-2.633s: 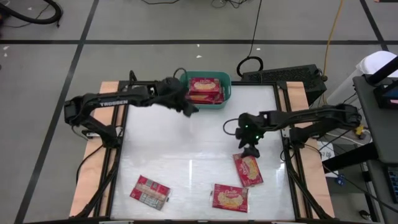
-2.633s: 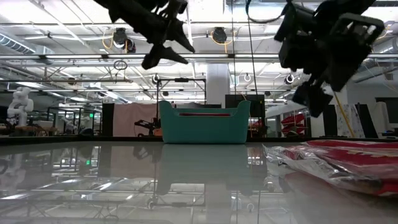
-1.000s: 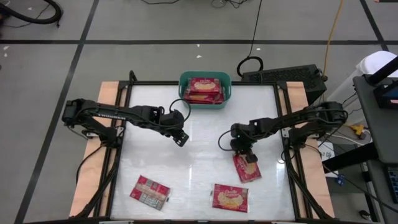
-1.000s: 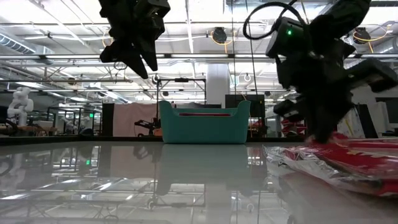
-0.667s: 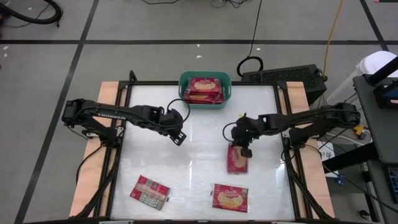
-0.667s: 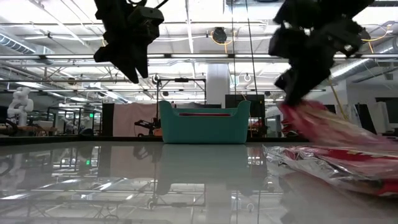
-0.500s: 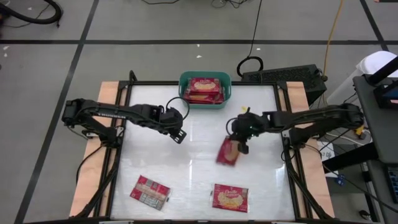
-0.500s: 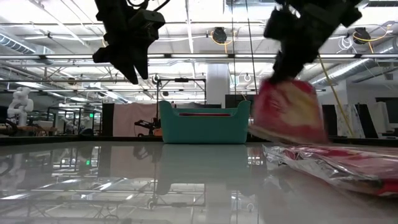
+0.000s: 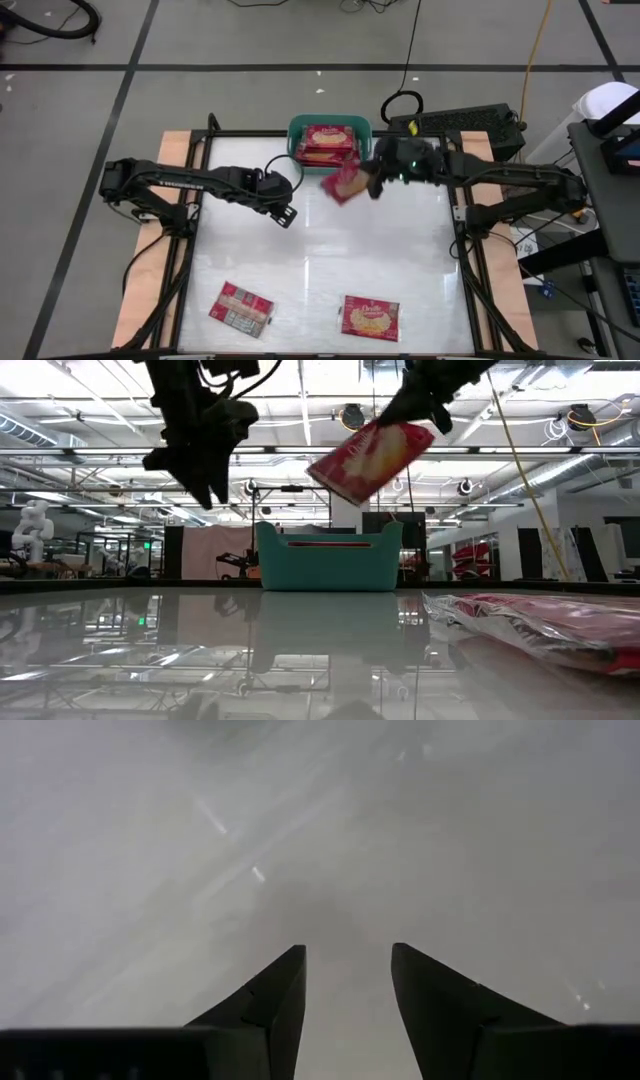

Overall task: Sort popcorn bags into baskets
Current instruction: Put the popcorn bag into the green bin

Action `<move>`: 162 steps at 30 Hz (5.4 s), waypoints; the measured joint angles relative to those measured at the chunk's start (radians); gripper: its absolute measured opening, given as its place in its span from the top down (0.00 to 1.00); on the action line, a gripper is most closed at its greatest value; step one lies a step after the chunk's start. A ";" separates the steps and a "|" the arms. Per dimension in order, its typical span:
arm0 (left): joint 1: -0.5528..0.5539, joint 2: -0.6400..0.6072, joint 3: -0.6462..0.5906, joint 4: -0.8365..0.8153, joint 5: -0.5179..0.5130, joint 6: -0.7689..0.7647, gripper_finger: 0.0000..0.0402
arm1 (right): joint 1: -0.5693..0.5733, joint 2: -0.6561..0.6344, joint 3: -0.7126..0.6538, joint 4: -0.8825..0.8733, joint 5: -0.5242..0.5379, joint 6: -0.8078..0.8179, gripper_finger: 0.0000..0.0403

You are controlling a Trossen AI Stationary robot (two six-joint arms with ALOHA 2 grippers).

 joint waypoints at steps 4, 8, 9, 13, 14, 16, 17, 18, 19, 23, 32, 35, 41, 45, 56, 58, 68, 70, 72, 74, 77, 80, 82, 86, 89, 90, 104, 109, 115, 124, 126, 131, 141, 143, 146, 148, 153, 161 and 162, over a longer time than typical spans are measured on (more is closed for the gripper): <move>-0.005 0.000 -0.041 0.003 0.020 -0.033 0.62 | -0.082 0.000 0.029 0.108 0.035 0.023 1.00; -0.025 0.000 -0.059 0.003 0.040 -0.033 0.62 | -0.166 0.008 0.037 0.242 0.036 0.118 1.00; -0.029 0.000 -0.060 0.004 0.045 -0.030 0.62 | -0.186 0.015 0.037 0.271 0.036 0.150 1.00; -0.043 0.000 -0.060 0.005 0.047 -0.033 0.62 | -0.248 0.064 0.037 0.407 0.034 0.201 1.00; -0.043 0.000 -0.060 0.005 0.047 -0.034 0.62 | -0.261 0.079 0.037 0.440 0.031 0.213 1.00; -0.043 0.000 -0.060 0.006 0.047 -0.037 0.62 | -0.289 0.114 0.037 0.497 0.026 0.256 1.00; -0.043 0.000 -0.060 0.006 0.047 -0.037 0.62 | -0.299 0.134 0.039 0.526 0.020 0.273 1.00; -0.043 0.000 -0.060 0.006 0.047 -0.037 0.62 | -0.309 0.157 0.043 0.554 0.005 0.282 1.00; -0.043 0.000 -0.060 0.006 0.047 -0.037 0.62 | -0.318 0.178 0.051 0.575 -0.006 0.283 1.00; -0.039 0.000 -0.060 0.006 0.048 -0.037 0.62 | -0.343 0.268 0.104 0.626 -0.050 0.269 1.00; -0.017 0.000 -0.060 0.005 0.056 -0.023 0.62 | -0.396 0.452 0.199 0.657 -0.052 0.365 1.00; -0.002 0.000 -0.060 0.005 0.056 -0.008 0.62 | -0.413 0.500 0.199 0.673 -0.051 0.448 1.00; 0.030 0.000 -0.060 0.003 0.056 0.038 0.62 | -0.435 0.570 0.199 0.678 -0.049 0.636 1.00; 0.051 0.000 -0.060 0.002 0.062 0.066 0.62 | -0.436 0.600 0.199 0.680 -0.047 0.676 1.00; 0.094 0.000 -0.060 0.002 0.064 0.129 0.62 | -0.439 0.604 0.199 0.571 -0.021 0.678 1.00; 0.100 0.000 -0.060 0.002 0.065 0.141 0.62 | -0.439 0.604 0.199 0.539 -0.021 0.677 0.99; 0.109 0.000 -0.060 -0.025 0.101 0.197 0.62 | -0.453 0.603 0.199 0.472 0.012 0.654 0.81; 0.109 0.000 -0.060 -0.056 0.101 0.204 0.62 | -0.460 0.604 0.199 0.469 0.012 0.635 0.76; 0.106 0.000 -0.060 -0.112 0.101 0.205 0.62 | -0.467 0.599 0.198 0.468 0.008 0.615 0.72; 0.095 -0.001 -0.062 -0.169 0.100 0.220 0.62 | -0.470 0.585 0.198 0.468 0.000 0.597 0.68; 0.069 -0.013 -0.098 -0.197 0.189 0.246 0.62 | -0.475 0.551 0.198 0.469 -0.066 0.534 0.65; 0.033 -0.046 -0.155 -0.182 0.341 0.225 0.62 | -0.475 0.509 0.198 0.441 -0.160 0.439 0.63; -0.006 -0.064 -0.196 -0.181 0.419 0.189 0.62 | -0.473 0.479 0.198 0.405 -0.219 0.376 0.63; -0.130 -0.127 -0.251 -0.178 0.500 0.125 0.62 | -0.453 0.416 0.198 0.287 -0.287 0.261 0.63; -0.245 -0.158 -0.266 -0.181 0.509 0.081 0.61 | -0.431 0.370 0.198 0.186 -0.289 0.203 0.63; -0.289 -0.171 -0.266 -0.173 0.509 0.076 0.60 | -0.423 0.354 0.198 0.149 -0.292 0.186 0.63; -0.818 -0.173 -0.283 0.025 0.212 0.131 0.22 | -0.310 0.230 0.197 -0.079 -0.313 0.000 0.63; -0.834 -0.169 -0.403 0.171 0.215 0.175 0.29 | -0.286 0.223 0.197 -0.078 -0.312 0.001 0.63; -0.824 -0.169 -0.541 0.313 0.234 0.141 0.37 | -0.256 0.224 0.197 -0.094 -0.313 0.021 0.63; -0.825 -0.174 -0.639 0.476 0.219 0.210 0.60 | -0.208 0.224 0.197 -0.103 -0.313 0.030 0.63; -0.819 -0.173 -0.641 0.483 0.213 0.264 0.69 | -0.203 0.224 0.197 -0.104 -0.313 0.030 0.63; -0.778 -0.175 -0.643 0.515 0.223 0.283 0.96 | -0.204 0.224 0.197 -0.103 -0.313 0.037 0.63; -0.635 -0.304 -0.643 0.526 0.159 0.261 0.99 | -0.203 0.224 0.197 -0.094 -0.314 0.088 0.63; -0.598 -0.353 -0.643 0.528 0.117 0.255 0.99 | -0.200 0.218 0.197 -0.091 -0.307 0.122 0.63; -0.534 -0.430 -0.643 0.527 0.051 0.253 0.99 | -0.188 0.212 0.197 -0.058 -0.286 0.170 0.63; -0.490 -0.481 -0.643 0.531 0.004 0.254 0.99 | -0.178 0.203 0.197 -0.049 -0.286 0.185 0.63; -0.383 -0.586 -0.605 0.540 -0.140 0.323 1.00 | -0.132 0.186 0.197 0.001 -0.261 0.232 0.63; -0.163 -0.602 -0.473 0.573 -0.143 0.543 1.00 | -0.048 0.177 0.197 0.155 -0.230 0.253 0.63; -0.137 -0.599 -0.457 0.583 -0.136 0.568 1.00 | -0.043 0.177 0.197 0.161 -0.225 0.273 0.63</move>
